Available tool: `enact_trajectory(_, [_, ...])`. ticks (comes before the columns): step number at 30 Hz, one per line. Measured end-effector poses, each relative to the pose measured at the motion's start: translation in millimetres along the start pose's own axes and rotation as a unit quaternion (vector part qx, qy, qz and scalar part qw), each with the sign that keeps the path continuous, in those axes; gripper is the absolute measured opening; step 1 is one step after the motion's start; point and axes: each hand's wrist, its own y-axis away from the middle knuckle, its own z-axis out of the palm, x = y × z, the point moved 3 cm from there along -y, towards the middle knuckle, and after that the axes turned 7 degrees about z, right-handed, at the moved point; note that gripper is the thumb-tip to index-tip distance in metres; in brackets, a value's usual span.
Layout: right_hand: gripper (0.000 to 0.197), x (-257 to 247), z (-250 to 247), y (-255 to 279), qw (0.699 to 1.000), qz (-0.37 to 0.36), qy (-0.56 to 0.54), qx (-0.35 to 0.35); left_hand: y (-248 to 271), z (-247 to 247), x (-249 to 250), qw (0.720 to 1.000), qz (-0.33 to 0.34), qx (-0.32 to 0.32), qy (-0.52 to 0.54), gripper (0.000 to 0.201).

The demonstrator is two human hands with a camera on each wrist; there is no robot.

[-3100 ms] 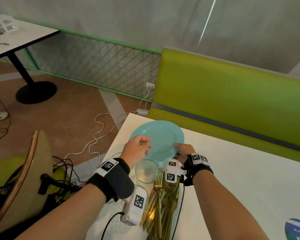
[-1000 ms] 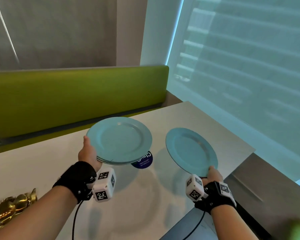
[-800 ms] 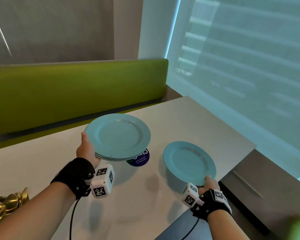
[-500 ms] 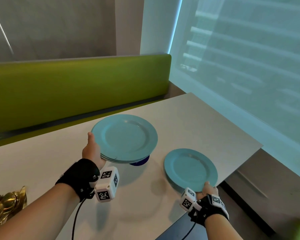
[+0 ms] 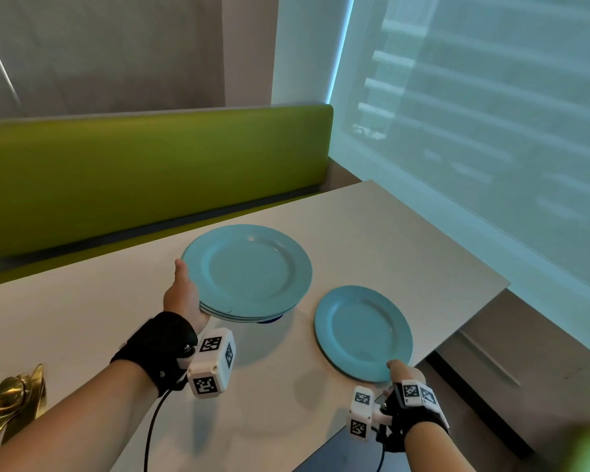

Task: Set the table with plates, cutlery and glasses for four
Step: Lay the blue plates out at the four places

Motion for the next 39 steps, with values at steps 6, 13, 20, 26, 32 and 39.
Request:
enact_trajectory(6, [0.028,-50,20,46,0.983,-0.179,0.029,0.016,3,-11,-3,0.999,-0.011,-0.03,-0.003,0.053])
enact_trajectory(13, [0.021,-57,89,153,0.944,-0.31,0.012,-0.112,15,-48,-2,0.989,-0.035,-0.138,-0.031,0.051])
enact_trajectory(20, [0.02,2,107,192,0.957,-0.229,-0.053,-0.172,21,-114,7,0.988,-0.036,-0.15,-0.024,0.052])
enact_trajectory(26, [0.022,41,124,228,0.937,-0.191,-0.081,-0.281,20,-160,17,0.994,-0.036,-0.1,-0.025,0.055])
enact_trajectory(32, [0.02,73,134,220,0.937,-0.102,-0.217,-0.253,8,-192,39,0.999,-0.014,-0.025,-0.041,0.061])
enact_trajectory(39, [0.025,109,115,189,0.939,-0.033,-0.282,-0.195,-9,-220,76,0.993,0.074,0.057,-0.073,0.06])
